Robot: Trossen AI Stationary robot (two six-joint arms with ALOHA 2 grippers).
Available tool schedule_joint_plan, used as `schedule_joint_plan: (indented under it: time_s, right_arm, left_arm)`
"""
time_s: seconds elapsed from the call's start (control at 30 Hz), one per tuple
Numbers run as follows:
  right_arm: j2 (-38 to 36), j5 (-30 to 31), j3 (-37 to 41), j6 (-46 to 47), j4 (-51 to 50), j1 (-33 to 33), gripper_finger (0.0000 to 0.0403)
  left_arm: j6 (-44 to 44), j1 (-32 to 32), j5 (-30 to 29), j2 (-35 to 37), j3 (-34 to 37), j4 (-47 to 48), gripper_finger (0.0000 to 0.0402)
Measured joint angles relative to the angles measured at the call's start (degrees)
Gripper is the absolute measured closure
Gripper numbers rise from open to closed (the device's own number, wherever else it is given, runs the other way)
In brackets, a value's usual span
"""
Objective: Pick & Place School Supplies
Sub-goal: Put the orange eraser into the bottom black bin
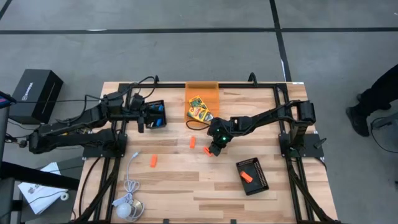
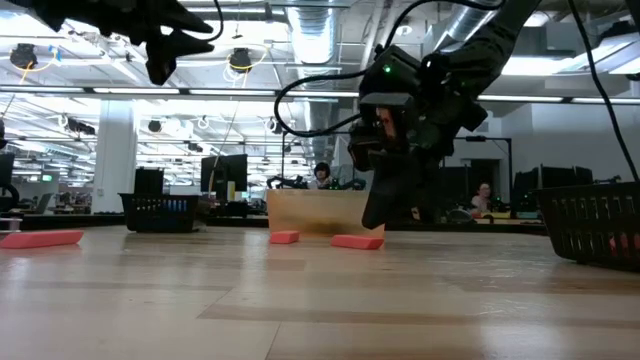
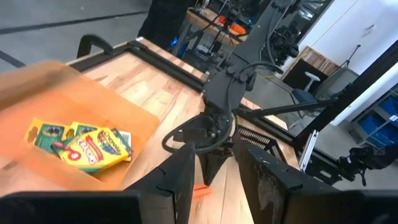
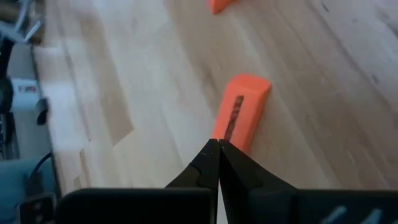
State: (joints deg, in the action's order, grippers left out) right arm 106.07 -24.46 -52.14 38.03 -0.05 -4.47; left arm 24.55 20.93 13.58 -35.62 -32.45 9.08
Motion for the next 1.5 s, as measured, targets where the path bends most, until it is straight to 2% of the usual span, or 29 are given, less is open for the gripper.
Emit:
schedule_joint_plan:
  time_s: [0.4, 0.87, 1.27, 1.4, 1.5]
  right_arm:
    - [1.2, 1.3, 0.0, 2.5, 1.7, 0.2, 0.0403]
    - [1.0, 2.6, 0.0, 0.5, -3.0, -3.6, 0.0403]
    - [1.2, 2.5, 0.1, -0.6, -3.0, -5.7, 0.0403]
    - [0.9, 1.1, 0.2, -0.6, -1.6, -6.0, 0.0403]
    - [0.4, -1.6, 0.0, 0.5, 3.6, -5.7, 0.0403]
  left_arm:
    - [-0.1, 0.0, 0.2, 0.0, 1.4, -0.6, 0.0284]
    - [-0.2, 0.0, 0.2, 0.0, 1.4, -0.5, 0.0284]
    - [-0.2, 0.0, 0.3, 0.0, 1.4, -0.5, 0.0284]
    - [-0.1, 0.0, 0.3, 0.0, 1.4, -0.5, 0.0284]
    - [-0.1, 0.0, 0.3, 0.0, 1.4, -0.5, 0.0284]
